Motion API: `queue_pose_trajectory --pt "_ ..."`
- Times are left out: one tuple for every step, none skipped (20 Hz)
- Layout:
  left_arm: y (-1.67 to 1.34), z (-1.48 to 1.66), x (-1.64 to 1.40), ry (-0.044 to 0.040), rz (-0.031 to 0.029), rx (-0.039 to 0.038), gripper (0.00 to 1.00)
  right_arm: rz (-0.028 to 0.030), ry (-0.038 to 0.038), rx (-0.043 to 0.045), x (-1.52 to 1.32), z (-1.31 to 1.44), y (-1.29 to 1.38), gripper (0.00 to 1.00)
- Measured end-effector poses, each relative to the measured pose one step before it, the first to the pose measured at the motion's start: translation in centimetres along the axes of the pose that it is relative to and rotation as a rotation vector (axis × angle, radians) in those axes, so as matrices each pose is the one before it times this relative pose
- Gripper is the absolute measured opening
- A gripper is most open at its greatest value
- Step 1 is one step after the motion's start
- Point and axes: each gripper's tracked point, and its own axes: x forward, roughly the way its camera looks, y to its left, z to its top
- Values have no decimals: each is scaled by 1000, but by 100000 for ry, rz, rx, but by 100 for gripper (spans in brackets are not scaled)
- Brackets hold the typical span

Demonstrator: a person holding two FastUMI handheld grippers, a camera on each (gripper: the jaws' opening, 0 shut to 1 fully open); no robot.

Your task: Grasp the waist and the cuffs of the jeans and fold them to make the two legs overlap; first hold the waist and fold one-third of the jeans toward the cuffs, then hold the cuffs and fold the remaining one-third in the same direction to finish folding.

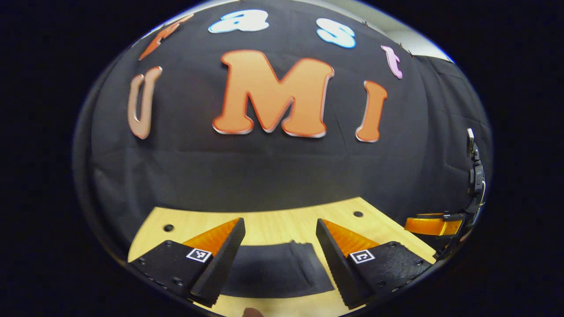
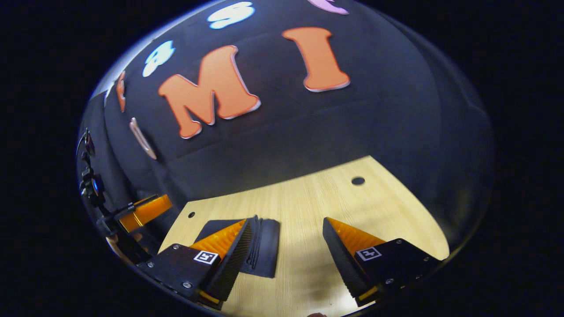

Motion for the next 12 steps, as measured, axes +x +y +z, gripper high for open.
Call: queue_pose_trajectory --pt "2599 1071 -2061 -3885 5149 514 98 2124 -4933 -4178 -209 1373 1503 98" --pt "1637 1108 -1240 -3779 3617 -315 98 1571 -5322 -3620 -326 1540 1333 98" --pt "1861 1246 -1254 -4152 3347 -1145 98 2107 -4480 -2713 -475 1273 1172 97" --pt "1799 1234 -1615 -3160 2541 -1291 98 1669 -4368 -1522 -152 1271 1150 98" --pt "1122 1478 -1211 -1875 1697 -1233 98 1055 -2713 -640 -166 727 924 98" --pt "1476 1641 -1286 -1580 1157 -1839 97 954 -1703 -32 -200 465 1086 97" --pt "726 1089 -434 -559 -229 -2585 97 814 -605 -328 -419 139 746 97" --pt "1031 879 -237 -322 -1163 -3050 97 -893 -297 -811 -281 69 345 97" --pt "740 1230 -308 652 -1656 -2466 97 -1825 454 -981 -293 -245 338 100" --pt "1209 1348 -302 -216 -1034 -1328 98 -1232 621 -764 -420 -272 369 97" --pt "1560 1371 -756 -665 350 -427 97 -450 63 -476 -136 -199 697 97" --pt "1344 1365 -490 -699 357 221 98 -503 -780 -564 -434 32 680 97"
